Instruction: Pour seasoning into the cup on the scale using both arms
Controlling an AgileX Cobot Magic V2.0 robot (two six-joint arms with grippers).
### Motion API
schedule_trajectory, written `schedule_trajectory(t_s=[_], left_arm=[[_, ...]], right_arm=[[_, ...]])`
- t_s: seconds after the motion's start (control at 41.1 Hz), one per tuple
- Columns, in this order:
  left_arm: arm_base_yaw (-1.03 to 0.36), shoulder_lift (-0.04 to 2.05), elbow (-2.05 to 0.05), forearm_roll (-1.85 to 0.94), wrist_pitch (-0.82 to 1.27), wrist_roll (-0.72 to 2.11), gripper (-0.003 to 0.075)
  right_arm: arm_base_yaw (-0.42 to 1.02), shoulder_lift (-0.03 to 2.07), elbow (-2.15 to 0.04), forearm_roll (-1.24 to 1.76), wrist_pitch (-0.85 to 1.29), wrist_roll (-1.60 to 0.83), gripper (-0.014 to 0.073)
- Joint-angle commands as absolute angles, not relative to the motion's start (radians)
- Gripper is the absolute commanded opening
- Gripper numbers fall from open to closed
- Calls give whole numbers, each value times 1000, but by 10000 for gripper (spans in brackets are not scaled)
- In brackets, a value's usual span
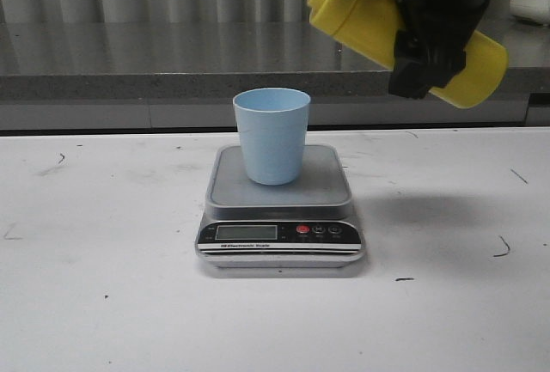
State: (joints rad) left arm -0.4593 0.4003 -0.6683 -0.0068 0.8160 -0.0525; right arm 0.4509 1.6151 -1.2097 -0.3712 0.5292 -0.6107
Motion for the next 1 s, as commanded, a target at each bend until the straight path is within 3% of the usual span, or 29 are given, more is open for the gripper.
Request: schedule_trajectory(t_s=[0.0,0.219,0.535,0.973], left_arm=[[-458,411,-691,-10,738,-62,388],[-458,411,-691,-10,738,-62,388],[-458,411,-691,-10,738,-62,388],[-458,411,-691,-10,738,-62,388]], right_arm=[[474,1600,-1268,-528,534,-610,372],[527,1676,-1327,-840,668,-433,372],[565,1716,-1329,-1320,660,-425,372],[565,1716,-1329,-1363,652,-339,372]])
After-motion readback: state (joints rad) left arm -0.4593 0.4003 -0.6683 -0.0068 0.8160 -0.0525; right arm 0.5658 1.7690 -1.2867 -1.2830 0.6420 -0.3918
